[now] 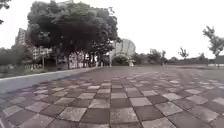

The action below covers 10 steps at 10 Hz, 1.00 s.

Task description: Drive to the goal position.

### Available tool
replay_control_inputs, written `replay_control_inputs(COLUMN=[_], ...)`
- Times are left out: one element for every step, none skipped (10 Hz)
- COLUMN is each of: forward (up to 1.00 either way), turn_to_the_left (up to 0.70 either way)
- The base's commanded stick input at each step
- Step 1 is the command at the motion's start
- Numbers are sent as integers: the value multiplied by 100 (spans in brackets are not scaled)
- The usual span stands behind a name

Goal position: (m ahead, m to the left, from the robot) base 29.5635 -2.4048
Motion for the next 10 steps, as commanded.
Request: replay_control_inputs(forward=[100,100,100,100,100,100,100,100,100,100], turn_to_the_left=[0,0,0,0,0,0,0,0,0,0])
